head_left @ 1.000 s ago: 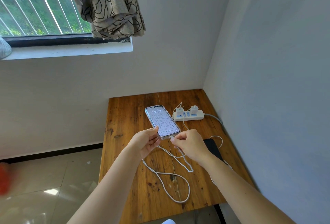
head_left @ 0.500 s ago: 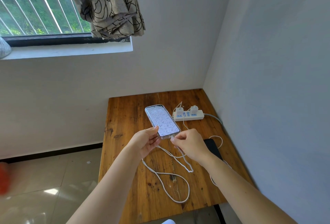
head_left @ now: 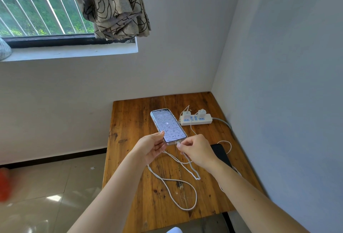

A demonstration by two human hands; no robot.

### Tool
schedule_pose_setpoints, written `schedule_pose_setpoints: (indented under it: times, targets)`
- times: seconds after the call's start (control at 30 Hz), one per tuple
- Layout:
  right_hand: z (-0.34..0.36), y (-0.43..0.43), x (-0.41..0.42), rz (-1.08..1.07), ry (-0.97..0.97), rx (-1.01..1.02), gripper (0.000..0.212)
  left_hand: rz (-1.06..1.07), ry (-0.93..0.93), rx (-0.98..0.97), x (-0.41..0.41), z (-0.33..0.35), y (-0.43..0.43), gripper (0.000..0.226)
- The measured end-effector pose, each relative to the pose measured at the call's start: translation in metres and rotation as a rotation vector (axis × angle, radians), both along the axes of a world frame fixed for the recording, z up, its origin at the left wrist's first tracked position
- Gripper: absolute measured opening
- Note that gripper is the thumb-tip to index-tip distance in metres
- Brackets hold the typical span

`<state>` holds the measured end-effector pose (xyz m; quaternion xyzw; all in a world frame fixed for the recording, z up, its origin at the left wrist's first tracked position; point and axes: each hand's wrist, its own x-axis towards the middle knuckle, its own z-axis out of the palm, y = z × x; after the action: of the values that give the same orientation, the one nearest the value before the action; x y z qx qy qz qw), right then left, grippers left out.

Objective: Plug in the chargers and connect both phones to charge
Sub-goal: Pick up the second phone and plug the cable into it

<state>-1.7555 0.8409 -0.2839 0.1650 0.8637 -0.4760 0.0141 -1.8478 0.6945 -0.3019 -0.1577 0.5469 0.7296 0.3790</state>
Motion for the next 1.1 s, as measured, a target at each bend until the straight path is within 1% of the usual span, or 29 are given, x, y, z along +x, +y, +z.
schedule_pose_setpoints:
  times: [0.73, 1.1]
  targets:
    - [-0.0037, 0.0031, 0.001, 0.013, -0.014, -0.017, 0.021, 0.011, -0.002, -0.01, 0.0067, 0.005, 0.0037, 0.035]
    - [-0.0041, 0.0043, 0.0014, 0.009, -0.013, -0.006, 0.019, 0.014, -0.007, -0.007, 0.0073, 0.0041, 0.0048, 0.035]
